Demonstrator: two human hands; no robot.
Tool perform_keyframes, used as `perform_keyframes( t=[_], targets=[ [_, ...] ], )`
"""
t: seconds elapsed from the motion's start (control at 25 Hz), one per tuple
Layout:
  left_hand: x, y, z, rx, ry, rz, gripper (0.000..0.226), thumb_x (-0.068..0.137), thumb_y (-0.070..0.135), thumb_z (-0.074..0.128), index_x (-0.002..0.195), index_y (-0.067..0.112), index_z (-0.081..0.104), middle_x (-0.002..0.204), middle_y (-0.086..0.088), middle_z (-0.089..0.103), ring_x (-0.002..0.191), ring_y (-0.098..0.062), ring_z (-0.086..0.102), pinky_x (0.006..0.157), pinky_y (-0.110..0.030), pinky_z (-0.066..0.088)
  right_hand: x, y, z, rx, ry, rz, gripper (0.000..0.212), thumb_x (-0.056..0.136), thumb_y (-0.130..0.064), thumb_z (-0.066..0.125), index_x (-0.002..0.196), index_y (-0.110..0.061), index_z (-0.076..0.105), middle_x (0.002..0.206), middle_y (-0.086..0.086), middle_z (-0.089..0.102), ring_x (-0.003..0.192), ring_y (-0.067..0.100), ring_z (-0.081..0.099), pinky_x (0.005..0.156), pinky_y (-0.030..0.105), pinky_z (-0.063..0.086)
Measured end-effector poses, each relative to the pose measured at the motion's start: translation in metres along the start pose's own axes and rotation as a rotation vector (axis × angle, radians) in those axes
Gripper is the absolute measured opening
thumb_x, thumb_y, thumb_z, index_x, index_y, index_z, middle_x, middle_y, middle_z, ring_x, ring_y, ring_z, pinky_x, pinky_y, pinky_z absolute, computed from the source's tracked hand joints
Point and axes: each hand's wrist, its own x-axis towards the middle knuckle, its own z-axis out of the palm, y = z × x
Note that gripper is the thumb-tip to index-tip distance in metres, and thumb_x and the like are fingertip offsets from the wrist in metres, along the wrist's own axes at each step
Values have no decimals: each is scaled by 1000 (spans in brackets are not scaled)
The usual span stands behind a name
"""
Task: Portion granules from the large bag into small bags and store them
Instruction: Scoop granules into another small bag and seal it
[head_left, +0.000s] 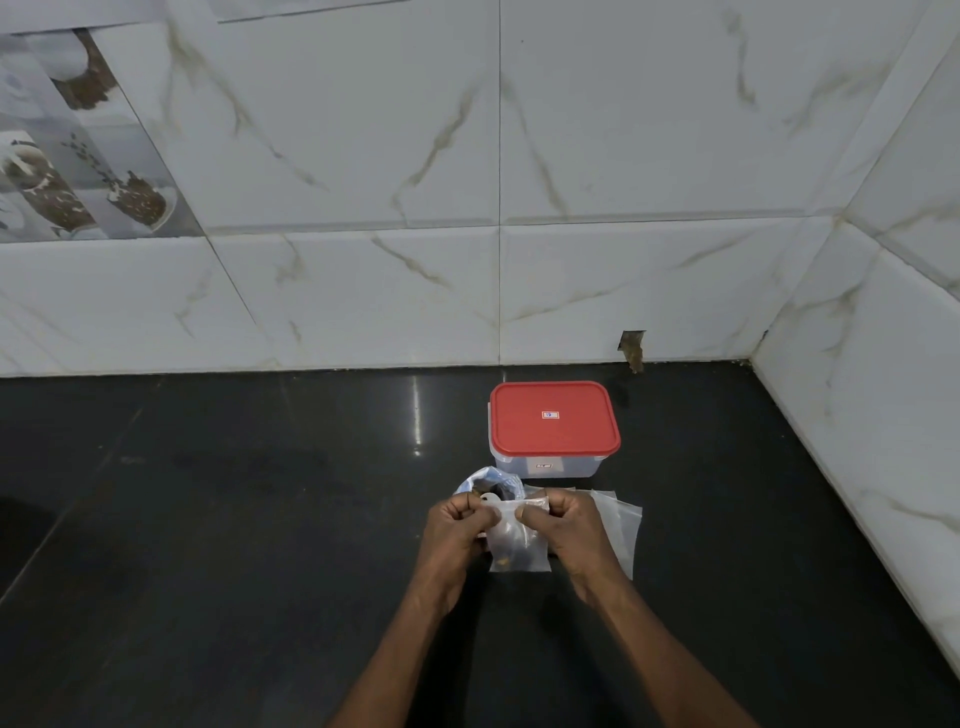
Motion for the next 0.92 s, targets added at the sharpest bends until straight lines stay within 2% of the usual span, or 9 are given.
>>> perform_keyframes(
  t=[0.08,0.2,0.32,0.4,0.48,0.56,0.64,0.8,0.92],
  targets=[
    [-3,-1,1,6,-44,-2,10,87,-2,68,78,-3,73,79,-23,70,72,-30,67,69,-38,57,1,1,2,-12,-6,-21,11,82,-5,67,72,-4,70,72,16,70,67,21,65,66,34,53],
    [-5,-3,2,131,-46,43,13,88,6,72,86,-7,75,85,-27,73,74,-25,69,70,-34,59,0,3,2,-40,4,-10,11,82,-6,67,72,-5,71,73,17,70,71,26,67,69,36,55],
    [-3,-1,2,207,-28,70,15,88,5,71,73,1,74,75,-22,71,71,-24,66,70,-40,56,0,6,2,-56,-33,13,9,83,-9,69,76,-7,74,75,14,72,75,24,69,72,35,55],
    [-1,-1,1,207,-2,71,21,87,0,67,68,6,70,67,-13,67,66,-21,63,63,-36,55,-2,8,3,-48,-30,38,8,84,-15,71,79,-10,76,78,9,75,78,26,71,74,37,56],
    [1,-3,1,179,34,45,20,88,0,65,68,5,70,68,-10,70,64,-19,65,60,-34,55,-1,10,5,-34,18,39,11,82,-14,71,76,-6,73,75,11,73,73,30,69,70,39,55],
    [0,-5,2,141,32,36,14,84,7,68,75,-4,69,73,-14,70,68,-23,65,64,-36,56,0,9,6,-31,48,19,15,81,-11,69,70,-1,67,67,13,68,64,25,61,63,36,51],
    [1,-9,2,100,-18,32,21,78,14,73,84,-6,71,81,-19,72,75,-27,66,71,-40,56,1,6,7,-53,50,-2,17,81,-10,69,67,-1,66,64,14,64,62,19,58,61,33,50],
    [3,-10,-2,92,-58,33,18,86,8,76,92,-8,75,93,-28,74,81,-30,69,78,-43,55,-3,4,0,36,-16,31,13,83,-13,73,75,-3,72,72,11,71,68,24,66,65,31,54],
    [6,-10,-1,156,-17,1,8,89,4,69,89,0,75,85,-17,76,75,-26,70,70,-38,57,-5,8,-7,133,-10,87,3,83,-6,73,83,-5,75,84,16,74,78,30,70,77,41,57]
  ],
)
